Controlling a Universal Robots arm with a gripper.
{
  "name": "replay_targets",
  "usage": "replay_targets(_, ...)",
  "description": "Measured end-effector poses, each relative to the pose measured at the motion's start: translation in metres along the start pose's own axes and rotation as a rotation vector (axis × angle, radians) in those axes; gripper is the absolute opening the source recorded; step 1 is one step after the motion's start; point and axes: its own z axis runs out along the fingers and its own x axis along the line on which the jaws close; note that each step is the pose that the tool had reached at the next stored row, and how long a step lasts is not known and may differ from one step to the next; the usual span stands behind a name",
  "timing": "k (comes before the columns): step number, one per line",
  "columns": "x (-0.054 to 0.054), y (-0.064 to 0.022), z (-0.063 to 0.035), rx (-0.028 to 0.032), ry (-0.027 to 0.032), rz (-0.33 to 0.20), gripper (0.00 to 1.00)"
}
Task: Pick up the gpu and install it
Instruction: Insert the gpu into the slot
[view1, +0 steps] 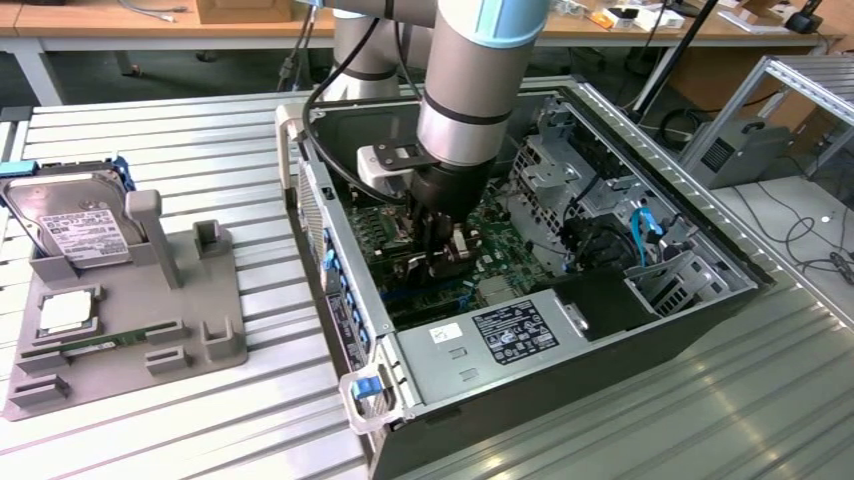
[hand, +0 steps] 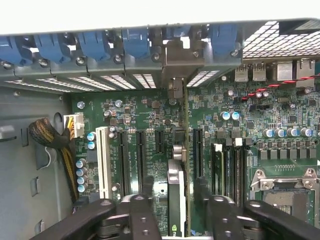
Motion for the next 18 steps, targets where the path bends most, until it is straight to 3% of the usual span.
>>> replay_targets(1,0.0,0.0,-0.0001,-0.0001,0.0001,0.0,0.46)
replay_targets(4,0.0,0.0,-0.0017,0.0,0.0001,0.0,0.46)
replay_targets(9,0.001,0.0,-0.0426,0.0038,0.0012,0.0,0.46)
replay_targets(13,0.001,0.0,-0.0583,0.0044,0.0029,0.0,0.46)
replay_targets(18,-0.001,0.0,-0.0867,0.005,0.0113,0.0,0.46)
